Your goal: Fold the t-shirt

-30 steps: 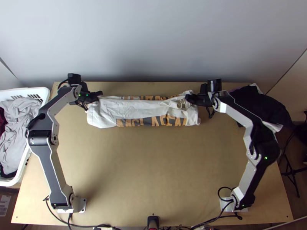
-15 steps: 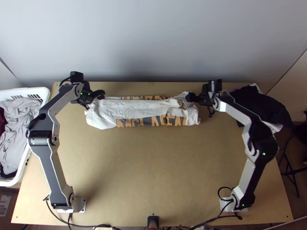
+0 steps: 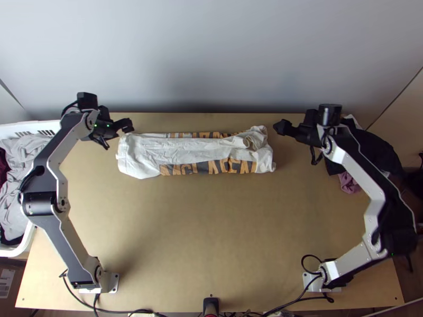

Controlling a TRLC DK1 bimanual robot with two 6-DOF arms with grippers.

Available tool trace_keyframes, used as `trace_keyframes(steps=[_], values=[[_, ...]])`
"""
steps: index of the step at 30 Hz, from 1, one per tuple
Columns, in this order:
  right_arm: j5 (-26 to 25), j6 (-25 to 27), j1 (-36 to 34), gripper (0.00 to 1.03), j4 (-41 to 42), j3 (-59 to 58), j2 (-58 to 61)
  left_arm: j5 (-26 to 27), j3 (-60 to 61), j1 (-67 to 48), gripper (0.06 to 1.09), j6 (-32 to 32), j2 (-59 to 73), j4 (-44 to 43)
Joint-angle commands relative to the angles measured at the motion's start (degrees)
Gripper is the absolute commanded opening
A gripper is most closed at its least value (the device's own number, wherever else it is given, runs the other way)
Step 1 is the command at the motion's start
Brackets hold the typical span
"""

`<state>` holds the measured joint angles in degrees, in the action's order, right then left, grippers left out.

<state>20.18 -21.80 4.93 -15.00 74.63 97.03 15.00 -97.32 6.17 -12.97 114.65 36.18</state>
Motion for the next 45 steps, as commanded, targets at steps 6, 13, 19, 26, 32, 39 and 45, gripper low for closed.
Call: trace_keyframes(steps=[6,13,19,26,32,39,45], values=[[1.88,-0.43,3.95,0.99,-9.34,-3.18,-17.84,4.51,18.74,6.31,1.02,6.47,-12.96,-3.58],[1.96,-0.7,5.97,0.99,-14.0,0.08,-20.22,7.76,28.5,11.23,1.02,10.86,-13.4,-8.85],[1.96,-2.19,9.84,0.99,-16.46,3.06,-21.18,10.13,25.69,9.91,1.02,7.08,-7.51,-11.05],[1.79,-1.84,9.49,0.99,-18.39,4.21,-21.1,16.11,22.96,7.89,1.02,0.14,-4.44,-13.6],[1.7,-1.84,9.13,0.99,-18.57,2.1,-21.18,19.27,21.03,6.04,1.02,-3.64,-3.29,-14.12],[1.44,-2.02,9.75,0.99,-18.04,0.96,-21.01,22.52,20.68,4.37,0.94,-6.54,-1.36,-14.74],[1.08,-2.02,9.57,0.99,-18.04,1.22,-21.01,22.44,19.01,5.78,0.09,-10.76,1.63,-15.09]])
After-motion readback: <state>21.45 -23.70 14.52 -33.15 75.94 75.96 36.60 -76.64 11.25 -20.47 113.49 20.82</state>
